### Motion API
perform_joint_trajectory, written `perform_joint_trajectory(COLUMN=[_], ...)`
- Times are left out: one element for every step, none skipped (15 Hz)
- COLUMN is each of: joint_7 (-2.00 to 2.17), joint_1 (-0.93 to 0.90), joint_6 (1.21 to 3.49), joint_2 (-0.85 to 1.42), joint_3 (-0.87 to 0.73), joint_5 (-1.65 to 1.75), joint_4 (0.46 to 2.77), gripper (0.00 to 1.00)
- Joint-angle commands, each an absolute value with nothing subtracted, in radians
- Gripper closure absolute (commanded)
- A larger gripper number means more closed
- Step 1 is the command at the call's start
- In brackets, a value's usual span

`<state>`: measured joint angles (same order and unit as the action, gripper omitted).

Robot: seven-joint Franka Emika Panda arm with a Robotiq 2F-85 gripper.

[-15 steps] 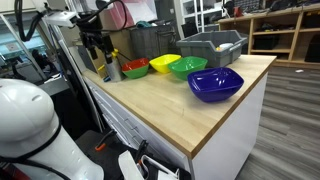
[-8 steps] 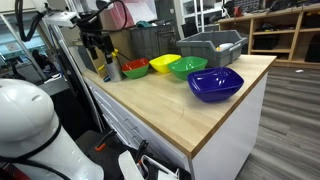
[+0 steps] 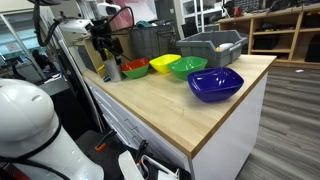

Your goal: Remove the red bowl from the green bowl then move the green bowl at the front to the right and push the red bowl to the left.

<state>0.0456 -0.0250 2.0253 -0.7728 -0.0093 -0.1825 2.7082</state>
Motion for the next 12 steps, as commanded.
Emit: perform_joint_trajectory(joint_7=[0.05, 0.049, 0.049, 0.048, 0.052, 0.055, 0.059, 0.064, 0.068, 0.072, 0.073, 0.073], joint_1=[-0.029, -0.033, -0.037, -0.042, -0.05, -0.056, -0.063, -0.075, -0.082, -0.089, -0.096, -0.101], joint_6=[2.11, 2.139, 2.164, 2.188, 2.222, 2.255, 2.286, 2.333, 2.363, 2.392, 2.42, 2.441], joint_2=[-0.646, -0.61, -0.576, -0.54, -0.495, -0.447, -0.404, -0.344, -0.297, -0.245, -0.194, -0.149], joint_3=[-0.002, 0.0, -0.001, -0.003, 0.002, 0.005, 0.009, 0.018, 0.025, 0.033, 0.04, 0.048], joint_5=[-0.197, -0.199, -0.201, -0.204, -0.212, -0.216, -0.223, -0.235, -0.244, -0.255, -0.265, -0.272], joint_4=[2.658, 2.648, 2.637, 2.623, 2.61, 2.592, 2.577, 2.561, 2.542, 2.52, 2.497, 2.472], gripper=[0.0, 0.0, 0.0, 0.0, 0.0, 0.0, 0.0, 0.0, 0.0, 0.0, 0.0, 0.0])
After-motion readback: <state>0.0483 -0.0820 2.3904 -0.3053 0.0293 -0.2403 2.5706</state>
